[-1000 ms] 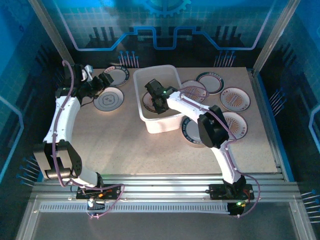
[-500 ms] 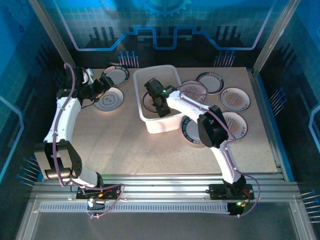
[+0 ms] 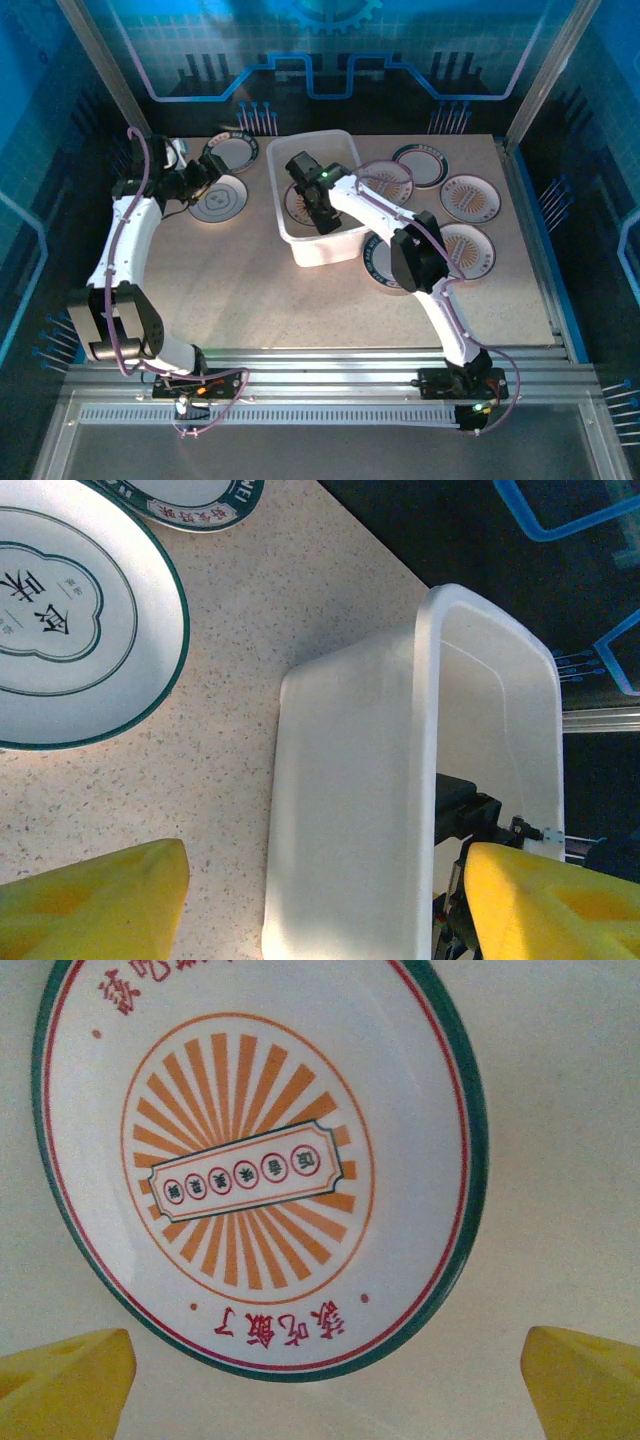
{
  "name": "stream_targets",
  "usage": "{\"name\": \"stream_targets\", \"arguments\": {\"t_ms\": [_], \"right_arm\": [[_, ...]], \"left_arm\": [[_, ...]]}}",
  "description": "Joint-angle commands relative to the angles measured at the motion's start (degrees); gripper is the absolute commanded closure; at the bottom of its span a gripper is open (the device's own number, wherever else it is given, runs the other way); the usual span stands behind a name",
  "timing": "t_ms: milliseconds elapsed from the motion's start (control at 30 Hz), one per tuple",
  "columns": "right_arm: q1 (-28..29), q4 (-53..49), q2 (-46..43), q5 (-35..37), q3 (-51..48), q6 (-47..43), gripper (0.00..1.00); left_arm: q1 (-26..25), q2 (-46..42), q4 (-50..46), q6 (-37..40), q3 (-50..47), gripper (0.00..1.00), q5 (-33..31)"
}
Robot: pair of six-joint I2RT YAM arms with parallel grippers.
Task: Place the plates into the plastic bin on the countertop
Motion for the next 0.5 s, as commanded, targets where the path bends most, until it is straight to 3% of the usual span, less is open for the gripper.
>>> {"name": "stream_targets", "arguments": {"t_ms": [0, 300, 467], "right_arm": [[0.57, -1.09, -1.20, 3.58, 1.08, -4.73, 0.00], [0.67, 8.35, -9.65, 6.65, -2.48, -20.88, 0.00], [0.72, 26.44, -20.09, 2.70, -15.21, -34.00, 0.00]], "left_arm": [[0.61, -1.44, -1.32, 0.91, -0.52, 0.26, -0.54], [1.77, -0.76, -4.35, 1.14, -0.39, 0.25, -3.91], [4.17, -1.19, -6.10, 0.23, -2.70, 0.25, -6.59]]}}
